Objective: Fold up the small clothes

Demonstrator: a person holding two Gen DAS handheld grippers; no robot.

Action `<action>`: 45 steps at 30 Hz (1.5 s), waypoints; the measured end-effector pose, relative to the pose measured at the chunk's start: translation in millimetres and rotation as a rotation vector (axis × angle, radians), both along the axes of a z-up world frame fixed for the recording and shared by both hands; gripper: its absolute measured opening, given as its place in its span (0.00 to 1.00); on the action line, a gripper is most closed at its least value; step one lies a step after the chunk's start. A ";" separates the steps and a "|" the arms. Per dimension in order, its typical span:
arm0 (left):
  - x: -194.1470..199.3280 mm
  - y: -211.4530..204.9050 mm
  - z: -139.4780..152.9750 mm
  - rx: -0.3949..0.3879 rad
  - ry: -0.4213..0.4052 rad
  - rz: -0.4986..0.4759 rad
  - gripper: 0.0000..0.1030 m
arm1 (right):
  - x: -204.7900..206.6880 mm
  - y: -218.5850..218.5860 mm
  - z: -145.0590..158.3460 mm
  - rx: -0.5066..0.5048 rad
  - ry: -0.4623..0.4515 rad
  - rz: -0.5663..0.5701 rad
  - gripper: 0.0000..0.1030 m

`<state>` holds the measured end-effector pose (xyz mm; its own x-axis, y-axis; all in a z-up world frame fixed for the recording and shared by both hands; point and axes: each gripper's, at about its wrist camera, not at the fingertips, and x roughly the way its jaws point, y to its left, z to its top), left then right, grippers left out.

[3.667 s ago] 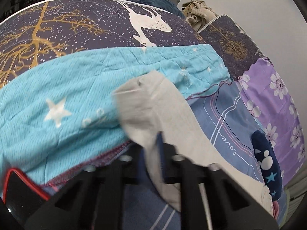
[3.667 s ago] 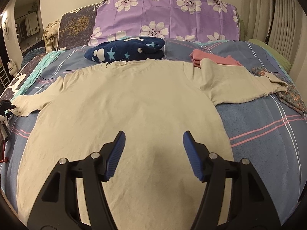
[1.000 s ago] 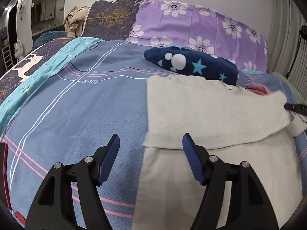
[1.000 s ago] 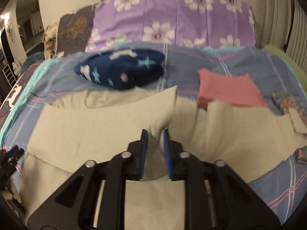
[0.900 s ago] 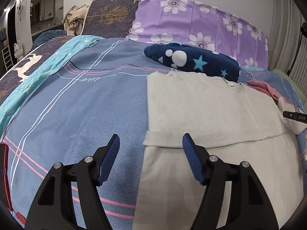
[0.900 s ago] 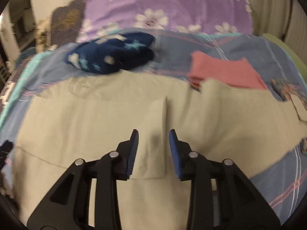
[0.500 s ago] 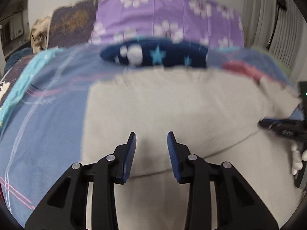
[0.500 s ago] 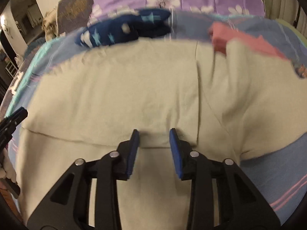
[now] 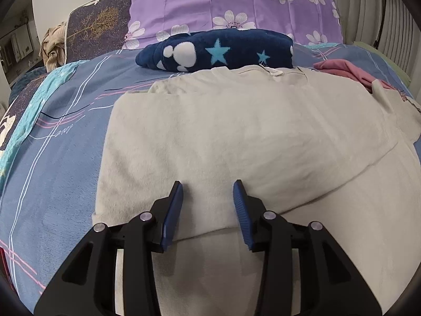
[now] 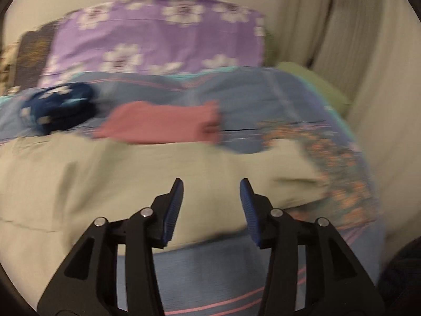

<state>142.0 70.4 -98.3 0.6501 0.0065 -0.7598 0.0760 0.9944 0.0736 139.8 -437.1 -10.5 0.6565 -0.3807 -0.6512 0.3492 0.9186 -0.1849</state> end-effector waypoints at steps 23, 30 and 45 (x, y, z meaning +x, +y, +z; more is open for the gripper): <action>0.0 5.2 0.8 -0.016 -0.003 0.013 0.46 | 33.2 -63.7 -0.4 0.164 -0.070 -0.045 0.03; -0.3 7.5 1.2 -0.038 -0.004 0.014 0.47 | 27.8 18.1 44.0 0.566 -0.251 0.232 0.03; -7.8 12.2 18.8 -0.178 -0.011 -0.029 0.49 | 20.2 278.3 -89.3 0.604 0.128 0.656 0.04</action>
